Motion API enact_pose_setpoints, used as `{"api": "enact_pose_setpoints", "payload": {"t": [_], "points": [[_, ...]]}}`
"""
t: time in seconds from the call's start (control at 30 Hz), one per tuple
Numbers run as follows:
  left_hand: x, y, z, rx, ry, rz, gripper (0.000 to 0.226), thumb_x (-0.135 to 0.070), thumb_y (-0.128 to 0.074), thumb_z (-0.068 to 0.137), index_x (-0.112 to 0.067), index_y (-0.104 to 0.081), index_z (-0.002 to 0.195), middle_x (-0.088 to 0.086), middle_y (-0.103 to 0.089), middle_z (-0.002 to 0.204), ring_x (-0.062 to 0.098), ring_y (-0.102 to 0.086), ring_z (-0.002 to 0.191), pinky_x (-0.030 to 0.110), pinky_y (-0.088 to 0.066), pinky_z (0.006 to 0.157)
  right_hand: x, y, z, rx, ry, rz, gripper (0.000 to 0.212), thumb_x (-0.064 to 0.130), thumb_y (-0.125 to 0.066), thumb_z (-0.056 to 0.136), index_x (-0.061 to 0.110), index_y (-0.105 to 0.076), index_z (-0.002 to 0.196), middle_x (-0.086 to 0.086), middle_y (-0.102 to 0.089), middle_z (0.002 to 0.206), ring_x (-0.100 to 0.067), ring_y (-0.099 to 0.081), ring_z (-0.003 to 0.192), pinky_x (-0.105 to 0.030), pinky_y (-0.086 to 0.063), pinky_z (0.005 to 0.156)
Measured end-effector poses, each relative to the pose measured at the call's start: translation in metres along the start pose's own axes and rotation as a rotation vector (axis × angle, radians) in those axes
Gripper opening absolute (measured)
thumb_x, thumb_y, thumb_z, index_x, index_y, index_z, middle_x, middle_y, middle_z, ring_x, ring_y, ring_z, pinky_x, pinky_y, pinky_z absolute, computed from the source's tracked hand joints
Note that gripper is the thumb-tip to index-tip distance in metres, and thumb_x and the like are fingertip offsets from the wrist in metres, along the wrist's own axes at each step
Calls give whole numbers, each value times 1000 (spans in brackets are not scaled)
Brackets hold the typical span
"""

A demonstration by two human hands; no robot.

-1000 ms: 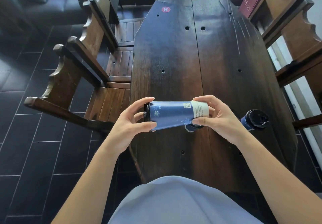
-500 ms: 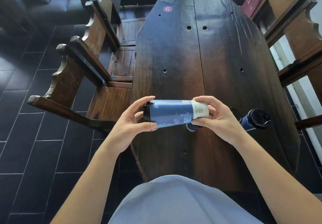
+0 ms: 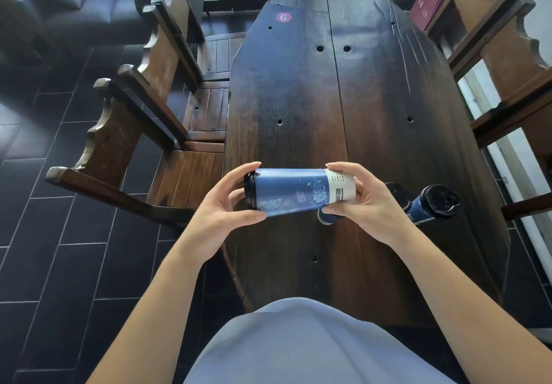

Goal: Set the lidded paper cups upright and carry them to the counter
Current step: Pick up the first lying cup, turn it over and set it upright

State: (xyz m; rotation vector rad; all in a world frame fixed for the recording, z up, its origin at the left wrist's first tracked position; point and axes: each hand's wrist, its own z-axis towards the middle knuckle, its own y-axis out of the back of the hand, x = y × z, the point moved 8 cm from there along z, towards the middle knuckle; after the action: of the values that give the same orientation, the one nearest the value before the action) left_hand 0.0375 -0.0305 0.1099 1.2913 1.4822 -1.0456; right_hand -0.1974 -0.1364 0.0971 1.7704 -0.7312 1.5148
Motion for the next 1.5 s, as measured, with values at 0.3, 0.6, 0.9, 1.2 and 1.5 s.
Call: {"api": "enact_pose_setpoints", "payload": {"t": [0.3, 0.6, 0.9, 1.2, 1.5], "points": [[4, 1, -1, -45, 22, -50, 79, -30, -90, 63, -43, -62, 135, -13, -63, 134, 31, -58, 133, 59, -50, 109, -2, 1, 3, -45, 15, -24, 70, 6, -83, 81, 26, -51, 139, -2, -53, 138, -27, -48, 135, -49, -57, 98], [-1, 4, -1, -32, 18, -61, 85, -27, -90, 68, -44, -55, 144, -10, -58, 145, 33, -53, 140, 63, -45, 112, -1, -4, 0, -43, -24, -13, 70, 23, -81, 80, 22, -49, 142, -1, -58, 134, -27, -57, 128, -45, -61, 91], [5, 5, 2, -74, 27, -56, 77, -25, -90, 68, -46, -60, 136, -13, -62, 139, 31, -57, 135, 58, -52, 108, -6, -5, 0, -45, -73, 46, 73, 24, -82, 77, 31, -49, 142, 6, -60, 127, -23, -61, 121, -42, -63, 86], [7, 9, 4, -55, 47, -115, 82, -24, -90, 68, -43, -58, 141, -2, -58, 146, 34, -56, 136, 61, -52, 107, -4, -4, 7, -28, -49, 81, 70, 7, -81, 81, 28, -51, 141, -1, -62, 128, -24, -60, 124, -41, -60, 95], [5, 13, 4, -52, 35, -111, 76, -19, -90, 68, -31, -62, 139, 7, -62, 139, 36, -61, 129, 68, -54, 99, -3, -6, 8, 9, -60, 58, 71, 10, -84, 78, 31, -51, 138, 10, -63, 126, -19, -58, 127, -32, -58, 95]]}}
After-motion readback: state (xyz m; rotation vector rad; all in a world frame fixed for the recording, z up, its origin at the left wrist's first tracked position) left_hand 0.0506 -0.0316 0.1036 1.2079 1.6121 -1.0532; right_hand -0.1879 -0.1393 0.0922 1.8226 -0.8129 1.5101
